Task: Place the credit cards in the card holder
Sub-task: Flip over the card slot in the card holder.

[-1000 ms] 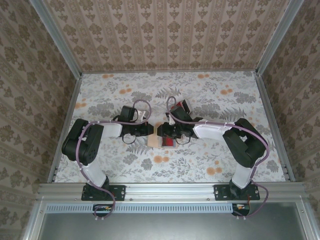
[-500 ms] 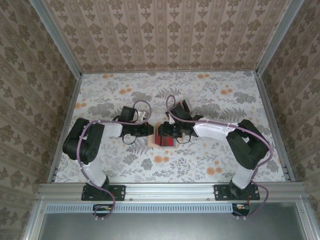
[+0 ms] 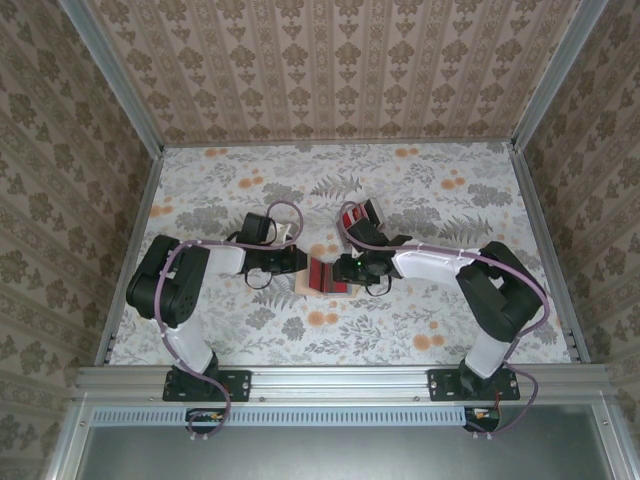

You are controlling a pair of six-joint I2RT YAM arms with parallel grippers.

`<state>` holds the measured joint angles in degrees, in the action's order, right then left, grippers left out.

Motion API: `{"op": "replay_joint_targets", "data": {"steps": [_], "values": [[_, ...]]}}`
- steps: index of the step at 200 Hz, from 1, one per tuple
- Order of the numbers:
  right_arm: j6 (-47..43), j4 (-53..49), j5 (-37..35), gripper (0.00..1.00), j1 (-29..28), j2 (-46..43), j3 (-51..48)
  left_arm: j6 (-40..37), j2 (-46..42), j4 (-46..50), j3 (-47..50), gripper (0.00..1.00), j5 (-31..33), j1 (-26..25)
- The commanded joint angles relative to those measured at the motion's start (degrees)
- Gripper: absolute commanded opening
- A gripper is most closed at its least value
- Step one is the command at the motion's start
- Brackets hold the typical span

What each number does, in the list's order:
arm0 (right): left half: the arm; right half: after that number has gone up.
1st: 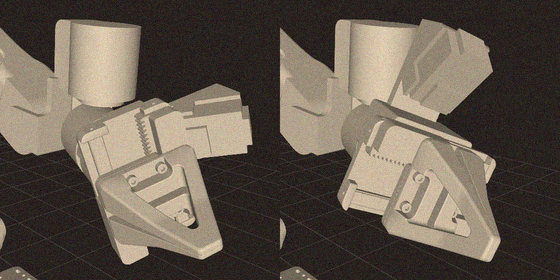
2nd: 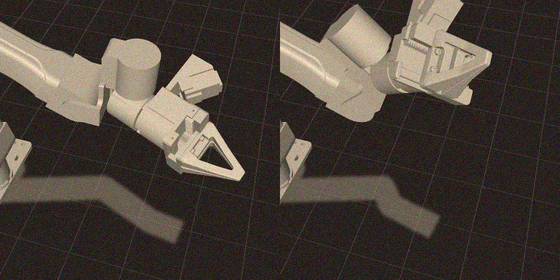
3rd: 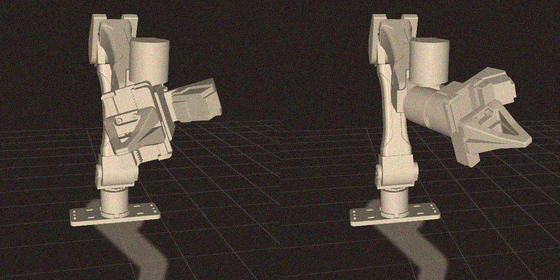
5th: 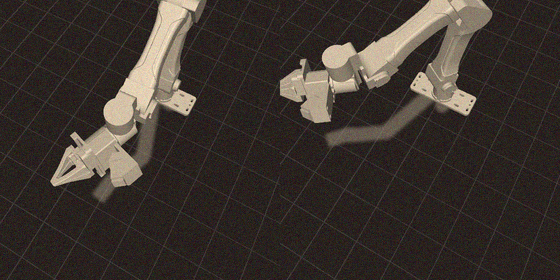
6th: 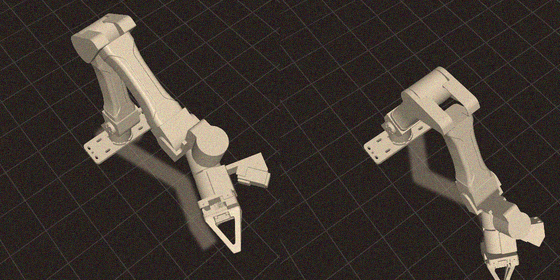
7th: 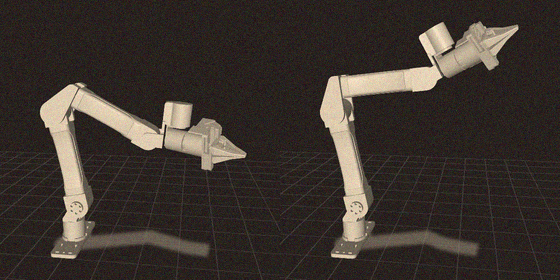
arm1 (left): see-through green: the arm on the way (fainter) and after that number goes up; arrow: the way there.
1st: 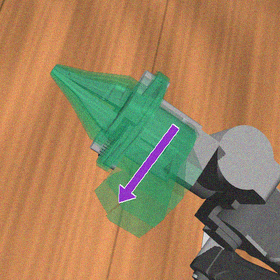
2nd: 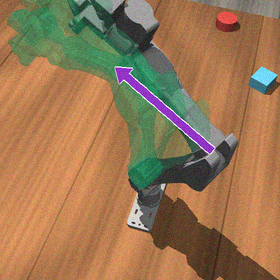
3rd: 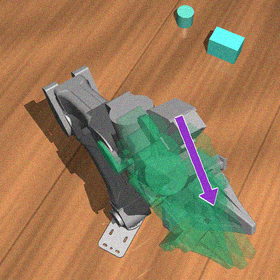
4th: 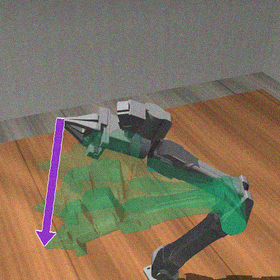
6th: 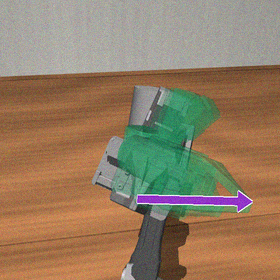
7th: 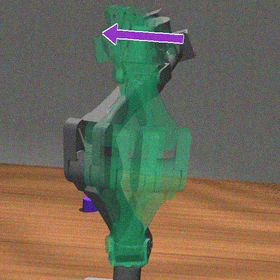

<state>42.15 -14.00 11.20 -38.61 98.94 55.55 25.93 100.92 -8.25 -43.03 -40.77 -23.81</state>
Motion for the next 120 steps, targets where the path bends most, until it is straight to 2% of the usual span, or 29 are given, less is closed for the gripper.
{"op": "replay_joint_targets", "data": {"steps": [1,45,120], "values": [[-0.75,-2.48,-2.13,0.41,0.14,0.9,1.16,0.4,0.59,0.03,0.41,0.11,-0.89,0.08],[-0.5,-1.75,-1.83,0.42,0.14,1.74,0.79,0.44,0.92,-0.01,0.33,0.11,-0.99,0.08],[1.81,6.53,5.83,0.42,-0.5,2.88,2.41,0.8,1.26,-0.54,0.31,0.11,-1.43,0.09]]}}
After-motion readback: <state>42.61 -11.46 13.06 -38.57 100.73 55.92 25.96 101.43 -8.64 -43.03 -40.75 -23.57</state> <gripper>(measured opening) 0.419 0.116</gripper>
